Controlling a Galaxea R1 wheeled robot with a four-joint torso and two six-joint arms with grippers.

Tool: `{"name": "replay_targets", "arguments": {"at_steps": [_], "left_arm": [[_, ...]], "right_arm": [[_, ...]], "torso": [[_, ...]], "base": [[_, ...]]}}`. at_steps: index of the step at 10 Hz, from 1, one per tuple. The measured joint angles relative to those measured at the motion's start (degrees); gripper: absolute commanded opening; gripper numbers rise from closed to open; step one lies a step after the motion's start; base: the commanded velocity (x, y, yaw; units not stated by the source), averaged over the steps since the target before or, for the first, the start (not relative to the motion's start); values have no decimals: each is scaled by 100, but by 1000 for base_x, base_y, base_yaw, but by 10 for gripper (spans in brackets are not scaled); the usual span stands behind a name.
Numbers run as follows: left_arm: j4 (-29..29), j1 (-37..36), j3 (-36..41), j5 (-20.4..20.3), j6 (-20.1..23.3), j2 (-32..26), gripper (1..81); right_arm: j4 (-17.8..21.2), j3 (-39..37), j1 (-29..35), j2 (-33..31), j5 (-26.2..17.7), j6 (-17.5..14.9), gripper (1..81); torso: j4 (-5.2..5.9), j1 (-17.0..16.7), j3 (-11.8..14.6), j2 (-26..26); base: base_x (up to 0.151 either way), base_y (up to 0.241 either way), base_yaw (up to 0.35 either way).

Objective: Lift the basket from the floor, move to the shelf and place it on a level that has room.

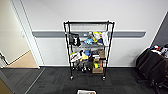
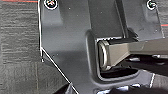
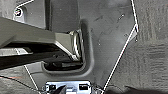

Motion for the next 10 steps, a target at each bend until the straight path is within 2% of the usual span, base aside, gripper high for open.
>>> {"name": "replay_targets", "arguments": {"at_steps": [10], "left_arm": [[0,0,0,-4,-38,-11,811]], "right_arm": [[-2,0,61,-4,-41,-2,811]], "torso": [[0,0,0,0]], "base": [[134,0,0]]}}
